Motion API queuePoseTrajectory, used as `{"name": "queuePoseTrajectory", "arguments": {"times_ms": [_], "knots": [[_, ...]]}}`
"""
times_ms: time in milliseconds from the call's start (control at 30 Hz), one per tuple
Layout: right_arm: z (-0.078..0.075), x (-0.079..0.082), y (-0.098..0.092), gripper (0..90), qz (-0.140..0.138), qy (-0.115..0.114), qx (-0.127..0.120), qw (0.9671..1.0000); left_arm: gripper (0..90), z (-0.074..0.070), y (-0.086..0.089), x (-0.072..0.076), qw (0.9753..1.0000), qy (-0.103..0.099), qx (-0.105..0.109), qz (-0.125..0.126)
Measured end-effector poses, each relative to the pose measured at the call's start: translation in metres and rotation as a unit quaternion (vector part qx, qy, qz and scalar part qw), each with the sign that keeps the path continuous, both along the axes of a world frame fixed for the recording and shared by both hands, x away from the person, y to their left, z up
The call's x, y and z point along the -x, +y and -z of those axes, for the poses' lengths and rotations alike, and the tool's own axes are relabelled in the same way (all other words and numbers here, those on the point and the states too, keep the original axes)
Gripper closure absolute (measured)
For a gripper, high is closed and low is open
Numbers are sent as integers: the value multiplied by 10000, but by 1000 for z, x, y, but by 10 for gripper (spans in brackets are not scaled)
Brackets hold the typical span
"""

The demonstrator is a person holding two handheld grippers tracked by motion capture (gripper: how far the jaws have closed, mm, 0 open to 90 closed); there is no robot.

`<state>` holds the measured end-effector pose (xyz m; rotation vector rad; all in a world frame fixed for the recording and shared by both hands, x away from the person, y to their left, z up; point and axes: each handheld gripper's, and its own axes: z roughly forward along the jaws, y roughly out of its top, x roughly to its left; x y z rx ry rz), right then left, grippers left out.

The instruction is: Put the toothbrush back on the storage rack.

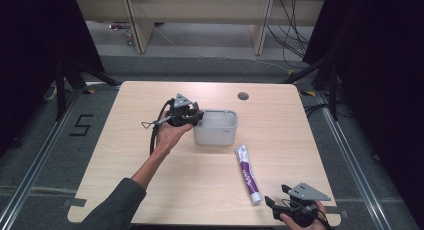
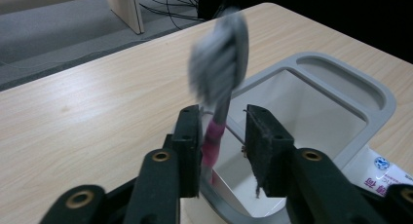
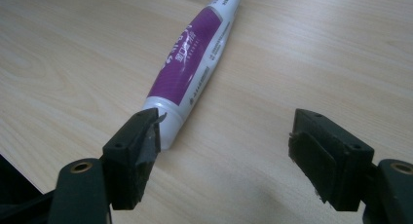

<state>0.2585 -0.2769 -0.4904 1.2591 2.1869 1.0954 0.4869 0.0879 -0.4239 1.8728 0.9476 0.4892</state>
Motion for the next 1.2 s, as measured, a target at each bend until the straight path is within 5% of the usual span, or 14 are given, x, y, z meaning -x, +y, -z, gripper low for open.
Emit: {"name": "queuePoseTrajectory", "arguments": {"times_ms": [133, 267, 433, 600, 667, 1200], "knots": [[0, 2, 3, 275, 73, 205, -131, 9997, 533, -5, 3, 6, 10000, 30, -47, -81], [0, 0, 0, 274, 14, 9, 31, 10000, 450, -10, 7, 12, 9999, 36, 25, -165], [0, 2, 3, 274, 92, 229, -113, 9996, 424, -17, 13, 18, 10000, 63, 24, -57], [1, -1, 0, 274, -5, 69, -47, 10000, 396, -23, 19, 24, 9999, 138, 91, 35], [0, 1, 2, 274, 90, 230, -182, 9995, 390, -27, 22, 27, 9997, 175, 126, 87], [2, -1, -2, 274, 19, 29, -173, 9998, 367, -49, 39, 63, 9984, 254, 128, 487]]}}
